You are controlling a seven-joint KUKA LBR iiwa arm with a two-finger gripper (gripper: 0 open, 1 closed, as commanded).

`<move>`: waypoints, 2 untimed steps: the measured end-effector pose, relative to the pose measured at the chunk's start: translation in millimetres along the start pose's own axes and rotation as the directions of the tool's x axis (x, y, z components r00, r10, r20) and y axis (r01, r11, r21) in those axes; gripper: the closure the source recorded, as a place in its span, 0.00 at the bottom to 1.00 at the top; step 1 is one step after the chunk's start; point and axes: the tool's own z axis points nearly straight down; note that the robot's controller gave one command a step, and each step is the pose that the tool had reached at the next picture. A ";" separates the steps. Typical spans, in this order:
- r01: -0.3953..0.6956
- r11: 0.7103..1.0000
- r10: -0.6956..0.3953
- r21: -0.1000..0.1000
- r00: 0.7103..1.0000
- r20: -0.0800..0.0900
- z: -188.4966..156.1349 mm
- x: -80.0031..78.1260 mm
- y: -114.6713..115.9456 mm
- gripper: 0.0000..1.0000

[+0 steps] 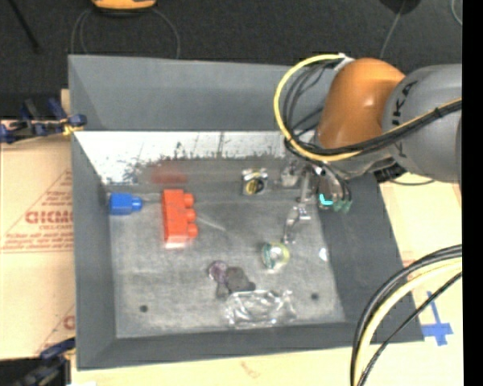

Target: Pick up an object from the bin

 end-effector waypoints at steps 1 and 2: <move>0.236 0.972 -0.236 0.004 0.972 0.018 66.1 56.5 -19.1 0.00; 0.237 0.971 -0.237 0.007 0.971 0.026 63.4 53.8 -19.2 1.00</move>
Offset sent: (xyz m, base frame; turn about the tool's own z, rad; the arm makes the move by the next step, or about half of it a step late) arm -0.0610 -0.0180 -0.0703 -0.2395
